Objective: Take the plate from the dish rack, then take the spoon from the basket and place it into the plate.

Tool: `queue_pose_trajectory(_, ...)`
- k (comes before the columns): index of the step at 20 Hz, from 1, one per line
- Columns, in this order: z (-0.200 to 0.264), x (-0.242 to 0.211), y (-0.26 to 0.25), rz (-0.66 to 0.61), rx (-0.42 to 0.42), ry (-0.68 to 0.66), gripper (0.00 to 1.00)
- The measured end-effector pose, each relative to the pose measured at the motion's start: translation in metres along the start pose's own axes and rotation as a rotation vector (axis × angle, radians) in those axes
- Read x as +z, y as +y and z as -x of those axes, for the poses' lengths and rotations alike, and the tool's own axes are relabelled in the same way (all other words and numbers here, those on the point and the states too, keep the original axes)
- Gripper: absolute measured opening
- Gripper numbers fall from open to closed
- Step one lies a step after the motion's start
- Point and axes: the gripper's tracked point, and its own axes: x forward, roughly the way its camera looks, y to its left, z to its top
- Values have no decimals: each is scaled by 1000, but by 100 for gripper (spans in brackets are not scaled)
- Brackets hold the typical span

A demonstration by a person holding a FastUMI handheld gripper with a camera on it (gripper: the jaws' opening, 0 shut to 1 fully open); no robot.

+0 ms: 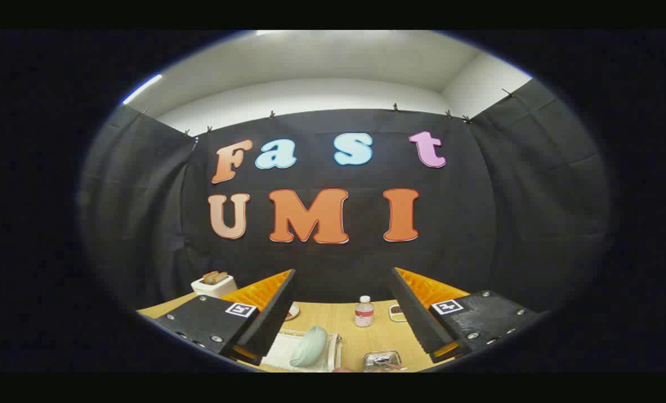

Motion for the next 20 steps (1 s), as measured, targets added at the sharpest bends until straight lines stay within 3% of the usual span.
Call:
queue_pose_trajectory(11,-4,12,2,-37,22,11,98)
queue_pose_trajectory(14,-5,2,1,-30,18,22,98)
queue_pose_trajectory(20,-18,-42,14,-60,78,173,98)
